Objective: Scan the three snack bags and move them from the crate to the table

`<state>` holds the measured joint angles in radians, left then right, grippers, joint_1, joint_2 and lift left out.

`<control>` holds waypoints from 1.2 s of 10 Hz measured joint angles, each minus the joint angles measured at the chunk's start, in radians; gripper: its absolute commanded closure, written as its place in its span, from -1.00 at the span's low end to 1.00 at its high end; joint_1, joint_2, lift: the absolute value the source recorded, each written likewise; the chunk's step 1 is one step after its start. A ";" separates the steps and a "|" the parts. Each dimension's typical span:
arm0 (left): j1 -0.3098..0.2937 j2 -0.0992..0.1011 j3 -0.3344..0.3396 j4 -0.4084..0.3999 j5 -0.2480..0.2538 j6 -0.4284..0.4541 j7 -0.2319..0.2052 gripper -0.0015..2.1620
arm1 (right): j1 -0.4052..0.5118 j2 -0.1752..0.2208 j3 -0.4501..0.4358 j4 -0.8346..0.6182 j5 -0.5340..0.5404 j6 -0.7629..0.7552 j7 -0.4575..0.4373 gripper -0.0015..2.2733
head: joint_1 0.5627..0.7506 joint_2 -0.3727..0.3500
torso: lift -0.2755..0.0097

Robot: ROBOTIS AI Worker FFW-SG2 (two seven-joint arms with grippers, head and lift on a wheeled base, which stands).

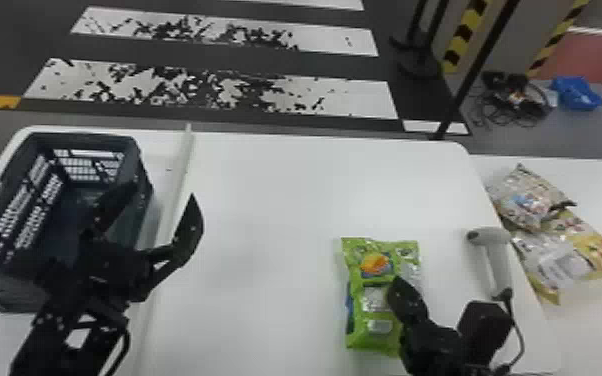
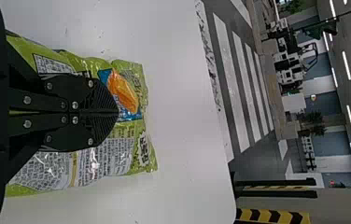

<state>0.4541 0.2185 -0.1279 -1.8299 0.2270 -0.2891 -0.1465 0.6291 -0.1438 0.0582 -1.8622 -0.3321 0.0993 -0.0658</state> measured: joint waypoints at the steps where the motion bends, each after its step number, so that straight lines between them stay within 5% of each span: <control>1: -0.005 -0.001 0.001 0.007 0.000 -0.002 -0.001 -0.97 | -0.007 0.000 0.007 0.011 0.003 0.001 0.000 0.98 | 0.41 -0.17 | 0.50; 12: -0.064 -0.002 0.000 0.078 0.012 -0.003 -0.005 -0.97 | -0.274 -0.011 0.027 0.234 0.097 0.093 0.011 0.98 | 0.41 -0.15 | 0.50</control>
<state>0.3896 0.2163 -0.1275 -1.7522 0.2395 -0.2921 -0.1519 0.3549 -0.1543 0.0851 -1.6278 -0.2349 0.1927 -0.0545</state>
